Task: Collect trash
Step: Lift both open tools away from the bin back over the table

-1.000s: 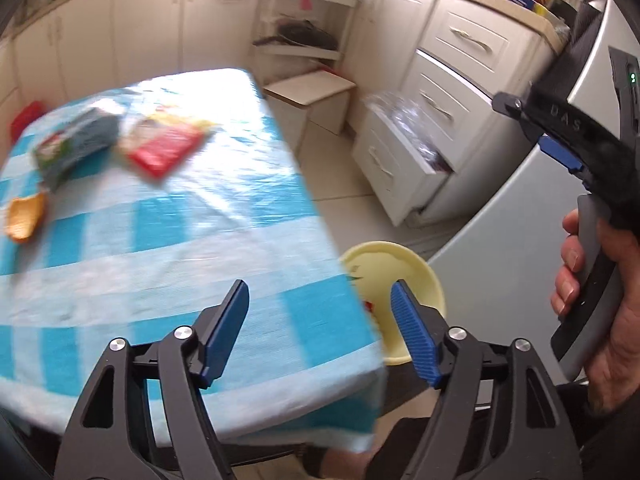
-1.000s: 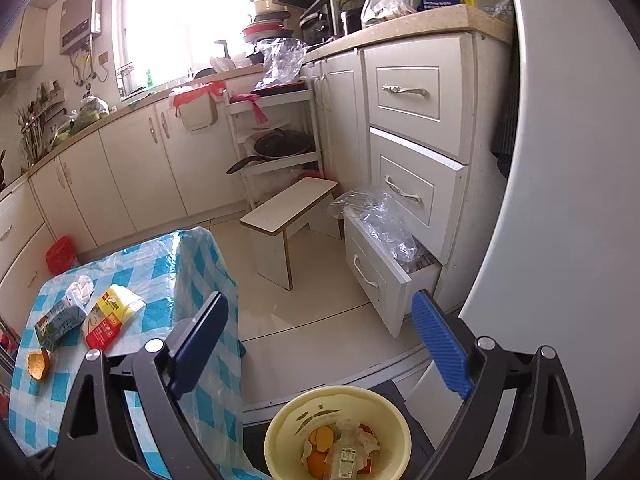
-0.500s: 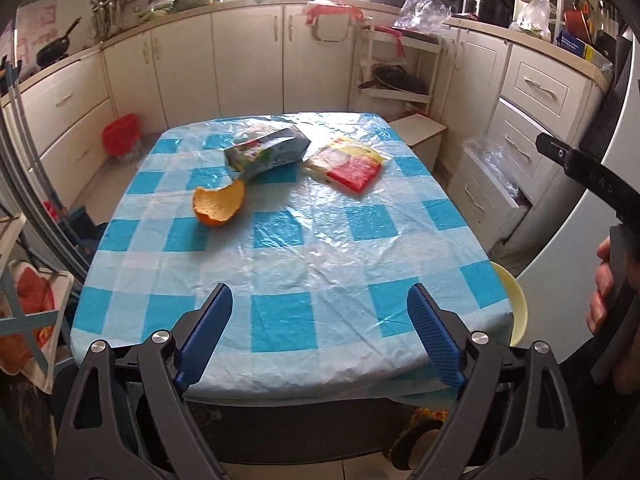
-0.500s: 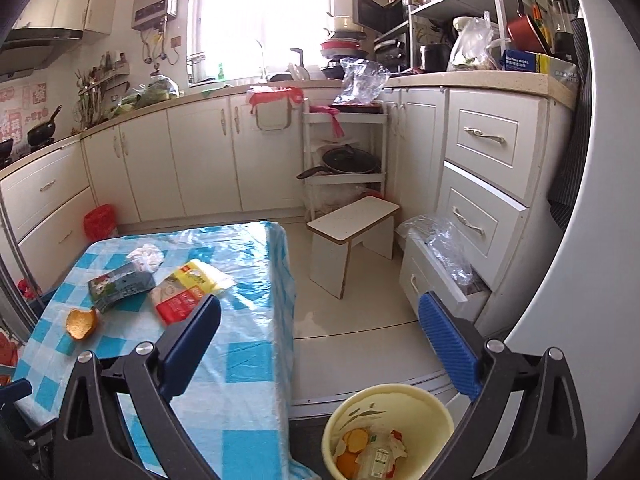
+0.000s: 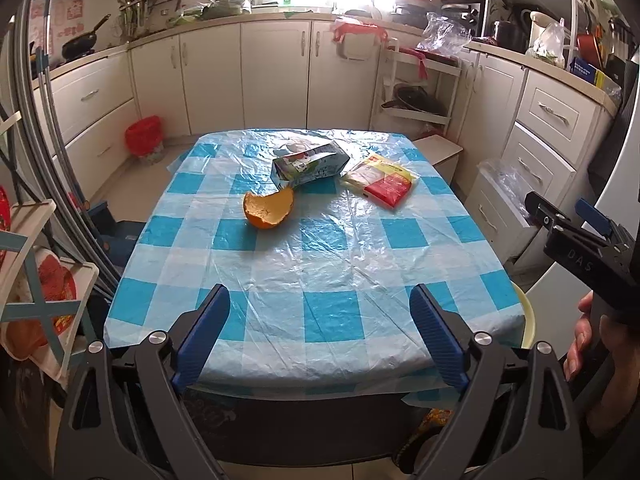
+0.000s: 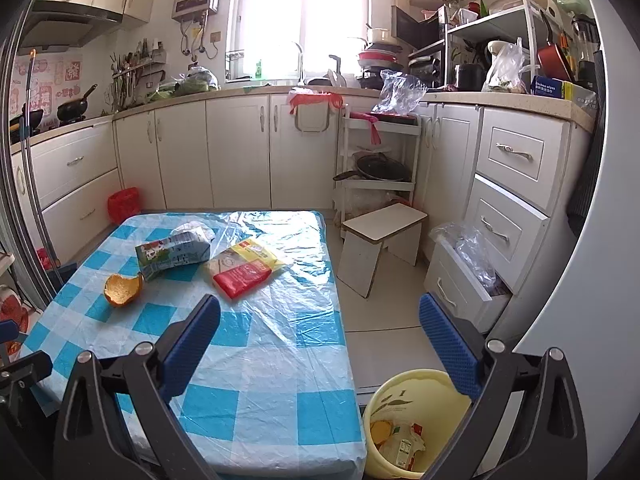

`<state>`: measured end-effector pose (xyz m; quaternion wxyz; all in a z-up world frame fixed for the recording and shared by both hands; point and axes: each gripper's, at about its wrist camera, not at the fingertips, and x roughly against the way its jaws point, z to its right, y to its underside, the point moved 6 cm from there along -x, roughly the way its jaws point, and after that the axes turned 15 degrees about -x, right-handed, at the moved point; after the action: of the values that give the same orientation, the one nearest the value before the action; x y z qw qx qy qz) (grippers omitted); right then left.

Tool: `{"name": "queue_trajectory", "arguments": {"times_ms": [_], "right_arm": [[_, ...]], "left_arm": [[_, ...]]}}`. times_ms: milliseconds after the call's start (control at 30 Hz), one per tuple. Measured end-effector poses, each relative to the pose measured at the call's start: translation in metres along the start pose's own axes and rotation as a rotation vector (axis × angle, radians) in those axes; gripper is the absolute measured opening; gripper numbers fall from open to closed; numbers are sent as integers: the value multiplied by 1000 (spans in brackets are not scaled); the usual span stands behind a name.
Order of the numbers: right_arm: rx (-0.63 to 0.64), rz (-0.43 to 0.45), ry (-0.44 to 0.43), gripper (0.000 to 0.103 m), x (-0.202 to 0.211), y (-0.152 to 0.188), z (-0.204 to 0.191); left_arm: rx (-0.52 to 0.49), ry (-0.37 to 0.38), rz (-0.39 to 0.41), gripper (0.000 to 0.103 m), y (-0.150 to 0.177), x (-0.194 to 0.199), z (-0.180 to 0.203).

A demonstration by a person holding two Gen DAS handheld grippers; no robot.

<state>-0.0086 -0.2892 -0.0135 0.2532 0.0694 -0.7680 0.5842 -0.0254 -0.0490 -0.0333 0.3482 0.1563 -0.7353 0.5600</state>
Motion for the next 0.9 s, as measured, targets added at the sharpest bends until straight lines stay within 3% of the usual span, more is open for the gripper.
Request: {"name": "queue_trajectory", "arguments": {"times_ms": [900], "right_arm": [[31,-64,-6,95,-12,16,-5]], "left_arm": [[50,-6,-39,88,14,-12,-16]]}}
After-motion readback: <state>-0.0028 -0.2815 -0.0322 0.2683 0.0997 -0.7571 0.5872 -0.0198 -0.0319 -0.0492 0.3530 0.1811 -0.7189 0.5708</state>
